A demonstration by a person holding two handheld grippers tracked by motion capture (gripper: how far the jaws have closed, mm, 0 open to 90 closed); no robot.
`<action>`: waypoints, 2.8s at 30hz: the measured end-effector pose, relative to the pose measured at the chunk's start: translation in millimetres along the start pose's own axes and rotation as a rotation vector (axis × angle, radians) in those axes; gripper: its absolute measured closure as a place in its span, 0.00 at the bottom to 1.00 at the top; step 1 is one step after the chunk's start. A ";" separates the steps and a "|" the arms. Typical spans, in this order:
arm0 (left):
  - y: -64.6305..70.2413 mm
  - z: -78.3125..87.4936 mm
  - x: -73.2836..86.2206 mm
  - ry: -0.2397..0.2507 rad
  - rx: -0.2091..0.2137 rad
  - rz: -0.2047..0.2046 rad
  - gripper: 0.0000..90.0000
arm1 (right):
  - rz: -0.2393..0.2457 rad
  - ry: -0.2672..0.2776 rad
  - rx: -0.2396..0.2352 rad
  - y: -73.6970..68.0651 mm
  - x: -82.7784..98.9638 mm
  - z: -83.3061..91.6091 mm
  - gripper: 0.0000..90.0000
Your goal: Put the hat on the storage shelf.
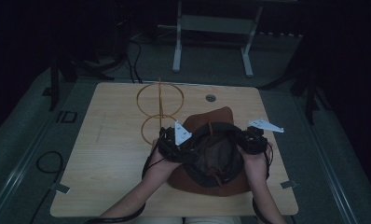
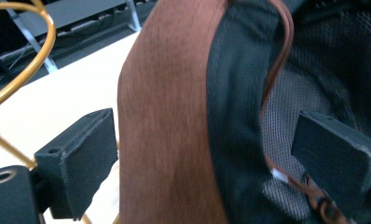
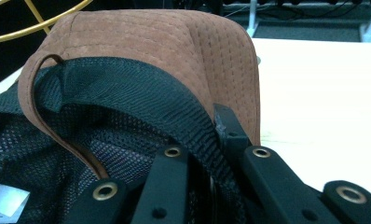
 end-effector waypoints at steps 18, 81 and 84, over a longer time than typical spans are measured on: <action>-5.8 -22.8 0.1 -0.061 -0.082 -0.014 0.95 | 0.059 -0.004 -0.020 -16.9 7.0 18.1 0.93; 34.5 95.4 -4.9 0.425 0.345 -0.279 0.96 | 0.431 0.113 -0.840 -130.5 32.2 65.4 0.40; 35.0 96.0 -6.4 0.430 0.341 -0.271 0.96 | 0.425 0.114 -0.870 -133.9 30.4 64.3 0.41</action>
Point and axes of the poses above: each handheld gripper's, and its own axes: z roughly backward along the jaws, x roughly out of its underside, y roughly to its right, the point moved 8 cm from there along -z, roughly forward along the jaws, and after that the axes turned 8 degrees about -x, right-handed, at the moved point
